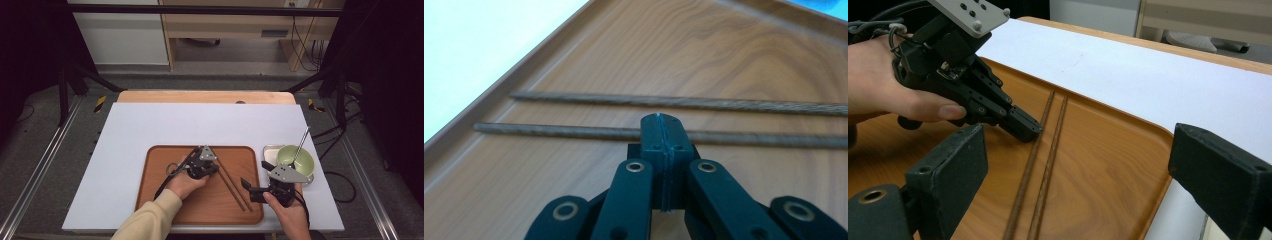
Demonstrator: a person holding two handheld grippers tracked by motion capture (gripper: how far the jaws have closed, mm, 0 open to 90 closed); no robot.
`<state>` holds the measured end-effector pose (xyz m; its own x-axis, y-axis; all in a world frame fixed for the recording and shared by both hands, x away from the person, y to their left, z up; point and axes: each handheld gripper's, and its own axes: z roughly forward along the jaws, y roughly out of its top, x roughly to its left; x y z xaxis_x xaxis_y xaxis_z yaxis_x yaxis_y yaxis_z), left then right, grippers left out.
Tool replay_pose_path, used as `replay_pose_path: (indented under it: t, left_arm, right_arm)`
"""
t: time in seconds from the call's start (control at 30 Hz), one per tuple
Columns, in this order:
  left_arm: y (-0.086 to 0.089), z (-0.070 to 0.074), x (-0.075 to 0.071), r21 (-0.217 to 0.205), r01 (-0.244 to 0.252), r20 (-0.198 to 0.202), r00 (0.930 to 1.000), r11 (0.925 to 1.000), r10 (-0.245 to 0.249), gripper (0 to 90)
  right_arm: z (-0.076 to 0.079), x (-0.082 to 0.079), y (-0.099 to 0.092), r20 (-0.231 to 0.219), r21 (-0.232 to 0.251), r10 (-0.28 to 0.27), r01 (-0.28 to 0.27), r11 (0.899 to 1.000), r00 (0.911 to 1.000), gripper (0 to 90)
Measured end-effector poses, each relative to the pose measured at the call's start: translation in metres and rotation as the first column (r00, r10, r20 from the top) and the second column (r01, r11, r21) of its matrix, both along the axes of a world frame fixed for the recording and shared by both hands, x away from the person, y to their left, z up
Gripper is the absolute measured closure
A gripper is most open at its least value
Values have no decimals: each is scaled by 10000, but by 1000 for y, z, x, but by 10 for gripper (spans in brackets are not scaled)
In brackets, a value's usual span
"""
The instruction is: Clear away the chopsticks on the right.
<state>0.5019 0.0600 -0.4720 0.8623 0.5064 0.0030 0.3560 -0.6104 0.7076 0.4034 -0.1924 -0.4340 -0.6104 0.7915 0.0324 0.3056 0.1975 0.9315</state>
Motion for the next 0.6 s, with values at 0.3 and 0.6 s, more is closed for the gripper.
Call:
replay_pose_path:
  t: [0.3, 0.6]
  left_arm:
    - [-11, 0, -2, 40, 257, -25, 9997, 9997, -257, 898]
    - [-16, 0, -1, 25, 402, -25, 9992, 9992, -402, 899]
  right_arm:
    - [-1, 0, 1, -81, -64, 6, -6, 10000, 10000, 95]
    - [-1, 1, 1, -103, -93, 8, -9, 10000, 9999, 96]
